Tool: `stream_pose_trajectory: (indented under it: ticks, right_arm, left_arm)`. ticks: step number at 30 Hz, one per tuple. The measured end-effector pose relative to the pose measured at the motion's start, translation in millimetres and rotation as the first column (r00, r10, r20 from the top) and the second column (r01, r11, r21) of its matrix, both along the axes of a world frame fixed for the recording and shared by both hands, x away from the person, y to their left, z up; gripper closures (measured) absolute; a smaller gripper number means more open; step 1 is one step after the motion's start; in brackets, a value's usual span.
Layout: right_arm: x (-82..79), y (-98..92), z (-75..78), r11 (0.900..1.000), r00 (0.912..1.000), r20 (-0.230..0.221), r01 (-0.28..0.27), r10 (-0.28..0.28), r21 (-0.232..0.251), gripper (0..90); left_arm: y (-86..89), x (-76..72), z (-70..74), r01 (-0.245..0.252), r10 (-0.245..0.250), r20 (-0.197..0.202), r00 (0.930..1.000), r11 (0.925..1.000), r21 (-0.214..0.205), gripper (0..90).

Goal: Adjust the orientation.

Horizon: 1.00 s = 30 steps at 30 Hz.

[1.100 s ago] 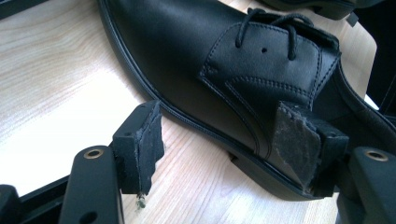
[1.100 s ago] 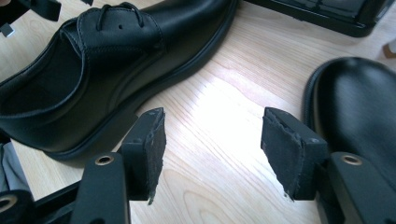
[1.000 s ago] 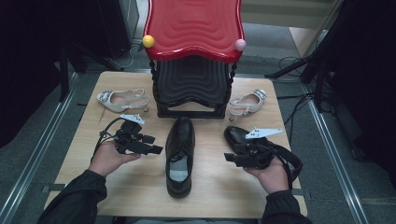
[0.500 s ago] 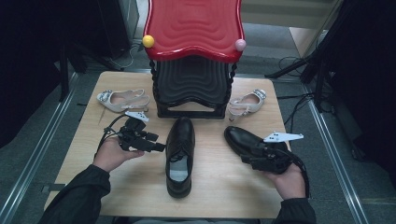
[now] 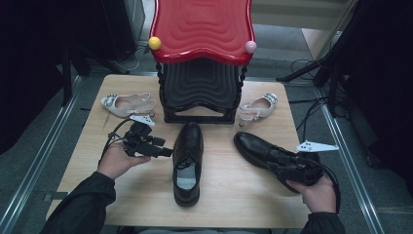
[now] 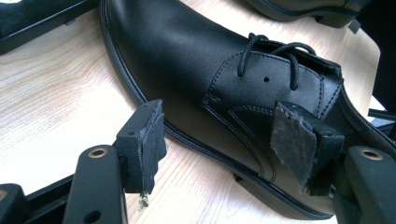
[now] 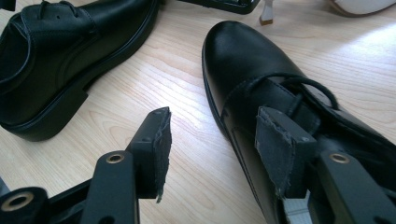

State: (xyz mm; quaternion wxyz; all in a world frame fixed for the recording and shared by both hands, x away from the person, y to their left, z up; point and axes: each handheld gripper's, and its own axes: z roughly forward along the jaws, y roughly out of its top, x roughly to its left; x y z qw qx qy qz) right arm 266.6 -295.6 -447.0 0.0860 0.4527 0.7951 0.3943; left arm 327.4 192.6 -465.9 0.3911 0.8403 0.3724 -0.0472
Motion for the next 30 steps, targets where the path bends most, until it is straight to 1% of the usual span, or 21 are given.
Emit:
stream_pose_trajectory:
  ticks: [5,9,11,12,13,17,19,22,25,27,30]
  right_arm:
    - [-3.4,-8.7,2.3,0.9999,0.9999,0.008,0.011,-0.011,0.01,49.4]
    - [-6.8,-17.4,3.9,0.9992,0.9992,0.016,0.037,-0.037,0.012,50.3]
    - [-7.8,-21.3,2.4,0.9981,0.9984,0.007,0.057,-0.057,-0.023,50.4]
    - [-8.1,-23.6,0.2,0.9973,0.9983,0.005,0.058,-0.058,-0.045,50.8]
    - [-8.5,-25.1,-1.3,0.9969,0.9981,0.002,0.062,-0.062,-0.049,51.4]
    - [-7.6,-28.5,-4.8,0.9967,0.9973,0.008,0.074,-0.074,-0.033,55.6]
    - [-8.0,-32.1,-4.9,0.9962,0.9963,-0.004,0.086,-0.086,-0.009,55.6]
    - [-8.3,-35.3,-5.8,0.9947,0.9948,-0.016,0.1,-0.1,-0.025,56.6]
    - [-4.5,-33.0,-8.7,0.9954,0.9954,-0.019,0.093,-0.094,-0.023,56.7]
    - [0.1,-28.2,-12.0,0.9966,0.9969,-0.008,0.079,-0.079,-0.026,56.7]
    - [7.4,-19.7,-17.3,0.9965,0.9971,-0.019,0.073,-0.074,-0.042,56.7]
  left_arm:
    - [-0.2,0.0,-0.5,0.0,0.0,-0.002,1.0,1.0,0.004,35.1]
    - [-0.3,-0.1,-0.8,0.0,0.0,-0.002,1.0,1.0,0.006,35.0]
    - [-0.2,-0.1,-0.9,-0.001,0.001,-0.003,1.0,1.0,0.005,35.0]
    - [0.0,0.2,-1.0,0.002,-0.002,-0.006,1.0,1.0,0.005,35.1]
    - [-0.1,0.2,-1.0,0.004,-0.004,-0.007,1.0,1.0,0.007,35.0]
    - [-1.8,0.3,-1.8,0.004,-0.004,-0.006,1.0,0.9999,0.013,35.0]
    - [-1.8,-0.1,-1.5,0.007,-0.007,-0.005,1.0,0.9998,0.017,35.1]
    - [-1.1,-0.5,-1.7,0.002,-0.002,-0.006,1.0,0.9999,0.013,35.0]
    - [-1.5,-0.7,-2.6,-0.005,0.005,-0.009,1.0,0.9998,0.018,35.1]
    - [-1.7,-1.1,-2.8,-0.004,0.004,-0.005,1.0,0.9998,0.021,35.0]
    - [-1.6,-2.0,-2.9,0.0,0.0,-0.007,1.0,0.9999,0.017,35.1]
